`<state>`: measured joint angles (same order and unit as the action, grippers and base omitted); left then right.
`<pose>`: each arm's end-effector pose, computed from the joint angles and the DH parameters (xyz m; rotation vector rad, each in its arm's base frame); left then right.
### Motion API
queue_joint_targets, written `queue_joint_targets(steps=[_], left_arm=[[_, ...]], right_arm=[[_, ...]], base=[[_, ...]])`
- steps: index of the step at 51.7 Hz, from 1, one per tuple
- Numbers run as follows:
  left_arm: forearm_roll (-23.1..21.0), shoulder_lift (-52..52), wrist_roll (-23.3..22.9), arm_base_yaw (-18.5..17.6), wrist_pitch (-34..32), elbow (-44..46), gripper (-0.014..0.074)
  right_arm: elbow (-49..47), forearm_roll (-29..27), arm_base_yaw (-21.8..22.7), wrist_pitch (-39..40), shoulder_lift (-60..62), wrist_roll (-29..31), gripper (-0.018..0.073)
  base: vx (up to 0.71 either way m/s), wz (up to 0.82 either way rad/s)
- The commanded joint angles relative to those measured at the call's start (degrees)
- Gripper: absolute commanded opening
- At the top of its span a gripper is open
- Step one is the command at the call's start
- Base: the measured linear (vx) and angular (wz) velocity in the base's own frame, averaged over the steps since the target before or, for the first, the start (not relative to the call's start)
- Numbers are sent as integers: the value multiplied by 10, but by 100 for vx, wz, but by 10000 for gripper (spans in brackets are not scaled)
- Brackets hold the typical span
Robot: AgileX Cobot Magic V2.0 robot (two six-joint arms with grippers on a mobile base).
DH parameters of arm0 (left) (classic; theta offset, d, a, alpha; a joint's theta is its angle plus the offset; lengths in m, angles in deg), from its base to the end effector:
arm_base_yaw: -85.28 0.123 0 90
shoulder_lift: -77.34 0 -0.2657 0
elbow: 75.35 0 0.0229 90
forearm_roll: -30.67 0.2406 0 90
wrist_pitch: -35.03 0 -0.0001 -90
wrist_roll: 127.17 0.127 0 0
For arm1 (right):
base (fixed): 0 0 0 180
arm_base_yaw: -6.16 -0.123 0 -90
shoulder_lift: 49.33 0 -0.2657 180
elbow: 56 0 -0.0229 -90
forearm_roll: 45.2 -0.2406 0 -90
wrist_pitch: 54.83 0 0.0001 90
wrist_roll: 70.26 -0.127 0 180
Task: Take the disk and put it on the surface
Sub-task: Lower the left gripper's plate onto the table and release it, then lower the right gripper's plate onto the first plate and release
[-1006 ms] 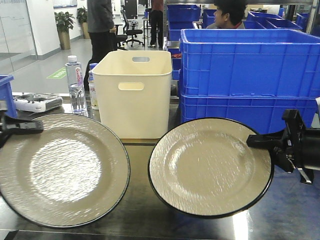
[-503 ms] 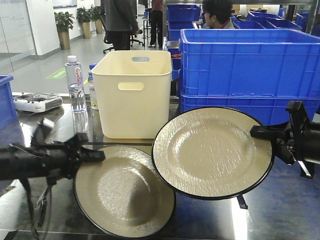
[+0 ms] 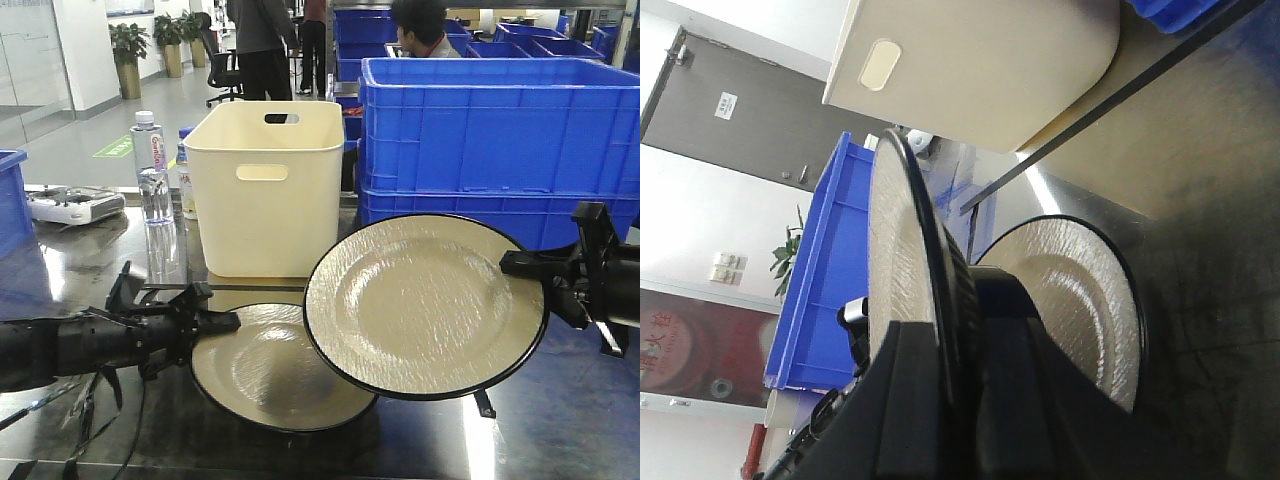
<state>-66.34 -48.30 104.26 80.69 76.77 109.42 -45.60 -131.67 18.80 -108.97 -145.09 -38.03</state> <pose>0.4515 -0.1205 0.1954 -0.2984 2.1072 -1.2871 0.3482 0.0273 0.3156 0.4504 1.9645 1.3506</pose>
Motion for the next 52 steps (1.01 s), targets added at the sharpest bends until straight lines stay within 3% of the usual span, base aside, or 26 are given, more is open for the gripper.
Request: queue_joint_targets(steps=[1, 15, 23, 37, 44, 52], left_arm=[[-54, 29, 40, -9, 17, 27, 144], [-28, 29, 90, -8, 22, 27, 466], [18, 29, 139, 1, 18, 27, 558], [40, 50, 213, 37, 18, 27, 563], [40, 82, 235, 60, 63, 27, 549], [43, 140, 253, 86, 138, 27, 405]], right_arm=[[-18, -81, 2, -23, 26, 0, -9], [-18, -87, 2, -28, 26, 0, -9], [-18, -87, 2, -27, 26, 7, -9], [-18, -82, 2, -28, 26, 39, -9], [-18, -85, -5, -14, 25, 74, -9], [-18, -97, -48, 56, 10, 75, -9]], base=[[0, 0], [0, 0], [0, 0], [0, 0], [0, 0], [0, 0]])
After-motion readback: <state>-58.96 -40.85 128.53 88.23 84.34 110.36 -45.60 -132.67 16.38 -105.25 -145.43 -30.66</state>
